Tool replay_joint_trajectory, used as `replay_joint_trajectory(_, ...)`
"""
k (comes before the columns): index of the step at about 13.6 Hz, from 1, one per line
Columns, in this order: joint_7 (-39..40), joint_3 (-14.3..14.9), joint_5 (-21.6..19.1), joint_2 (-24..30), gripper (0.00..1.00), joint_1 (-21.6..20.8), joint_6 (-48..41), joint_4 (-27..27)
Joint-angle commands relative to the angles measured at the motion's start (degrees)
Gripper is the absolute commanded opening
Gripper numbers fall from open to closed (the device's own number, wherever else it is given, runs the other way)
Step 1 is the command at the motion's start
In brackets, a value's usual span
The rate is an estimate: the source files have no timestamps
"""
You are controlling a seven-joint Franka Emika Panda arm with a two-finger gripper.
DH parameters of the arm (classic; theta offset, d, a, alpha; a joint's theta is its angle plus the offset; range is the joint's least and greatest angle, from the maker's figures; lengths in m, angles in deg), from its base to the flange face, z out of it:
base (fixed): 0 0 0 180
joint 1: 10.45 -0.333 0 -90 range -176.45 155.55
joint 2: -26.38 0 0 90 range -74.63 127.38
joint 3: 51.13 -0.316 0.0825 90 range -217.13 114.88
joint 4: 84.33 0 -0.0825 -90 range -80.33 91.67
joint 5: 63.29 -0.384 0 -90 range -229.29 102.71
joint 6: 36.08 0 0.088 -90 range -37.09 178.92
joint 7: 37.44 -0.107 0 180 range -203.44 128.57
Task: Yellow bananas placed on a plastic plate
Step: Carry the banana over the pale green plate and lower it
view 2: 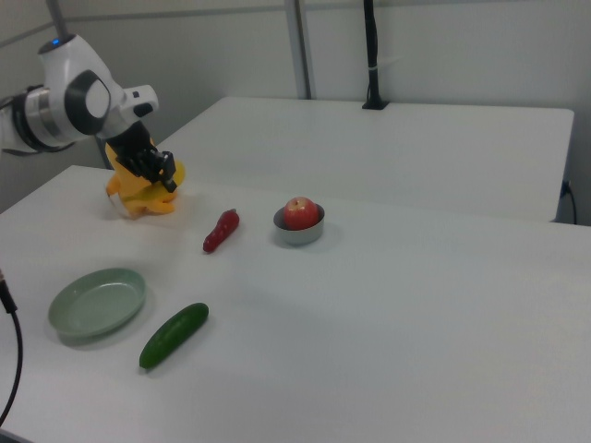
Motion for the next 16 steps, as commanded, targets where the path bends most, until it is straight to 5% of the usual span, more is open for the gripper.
replay_joint_trajectory(1, -0.16, -1.68, -1.94, 11.62, 0.18, 0.67, -6.51, 10.51)
replay_joint_trajectory(8, 5.47, -1.77, -8.61, 26.14, 0.18, 0.58, -15.31, 25.89)
replay_joint_trajectory(13, 2.14, -2.29, -12.92, 26.24, 0.18, 0.58, -14.8, 31.96)
replay_joint_trajectory(16, -5.31, -5.79, -13.28, 26.15, 0.18, 1.89, -7.53, 37.22)
